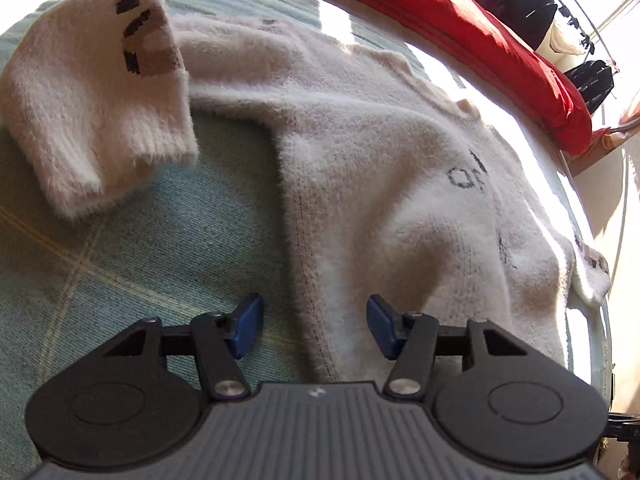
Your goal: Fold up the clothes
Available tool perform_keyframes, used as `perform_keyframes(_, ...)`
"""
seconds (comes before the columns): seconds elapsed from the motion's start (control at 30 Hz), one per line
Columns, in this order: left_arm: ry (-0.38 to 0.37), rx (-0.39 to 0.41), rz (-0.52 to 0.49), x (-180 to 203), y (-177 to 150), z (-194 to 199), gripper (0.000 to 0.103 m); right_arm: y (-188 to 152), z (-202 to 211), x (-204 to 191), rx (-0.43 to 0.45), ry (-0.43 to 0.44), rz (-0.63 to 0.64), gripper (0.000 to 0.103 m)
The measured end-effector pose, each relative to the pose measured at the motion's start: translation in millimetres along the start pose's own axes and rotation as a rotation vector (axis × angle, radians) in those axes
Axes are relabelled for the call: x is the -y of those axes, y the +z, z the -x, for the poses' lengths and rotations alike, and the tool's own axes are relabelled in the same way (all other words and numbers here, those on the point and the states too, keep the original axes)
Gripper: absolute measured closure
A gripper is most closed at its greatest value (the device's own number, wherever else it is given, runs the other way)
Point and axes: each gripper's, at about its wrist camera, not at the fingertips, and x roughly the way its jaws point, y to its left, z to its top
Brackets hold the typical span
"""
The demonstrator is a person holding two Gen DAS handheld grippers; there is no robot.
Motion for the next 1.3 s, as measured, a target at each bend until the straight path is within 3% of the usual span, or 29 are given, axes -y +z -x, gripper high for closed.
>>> perform_keyframes(0.07,-0.015,0.030,-0.007,5,-2,-2,0.049,3,-1,0,0.003,-0.004,0.007,0.055)
perform_keyframes(0.1,-0.022,0.034,-0.009,7,-3,-1,0.055,4,-2,0,0.005,-0.004,0.011,0.055)
perform_keyframes(0.13,-0.030,0.030,-0.007,9,-4,-1,0.070,5,-2,-1,0.010,-0.005,0.016,0.055)
perform_keyframes(0.23,-0.028,0.021,-0.010,13,-7,0,0.091,10,-4,-3,0.019,-0.004,0.025,0.055)
perform_keyframes(0.37,0.051,0.048,-0.073,18,-5,11,0.095,17,-5,-4,0.034,-0.002,0.025,0.055)
perform_keyframes(0.57,0.181,0.138,-0.128,7,18,44,0.095,23,-3,0,0.045,-0.013,0.021,0.055)
perform_keyframes(0.7,0.220,0.107,-0.149,-3,28,43,0.090,24,-5,6,0.038,-0.018,0.005,0.053)
perform_keyframes(0.8,0.187,0.075,-0.160,-3,22,39,0.089,21,-10,10,0.011,0.005,-0.012,0.051)
perform_keyframes(0.87,0.159,0.064,-0.168,-2,13,40,0.079,17,-14,12,-0.011,0.027,-0.021,0.051)
perform_keyframes(1.03,0.119,0.047,-0.125,-12,-9,42,0.066,-1,-21,22,-0.054,0.088,-0.091,0.047)
perform_keyframes(1.2,0.053,0.036,-0.038,-19,-20,48,0.066,-20,-26,24,-0.112,0.171,-0.141,0.047)
perform_keyframes(1.3,0.048,0.032,-0.050,-14,-24,53,0.066,-30,-30,22,-0.130,0.199,-0.137,0.047)
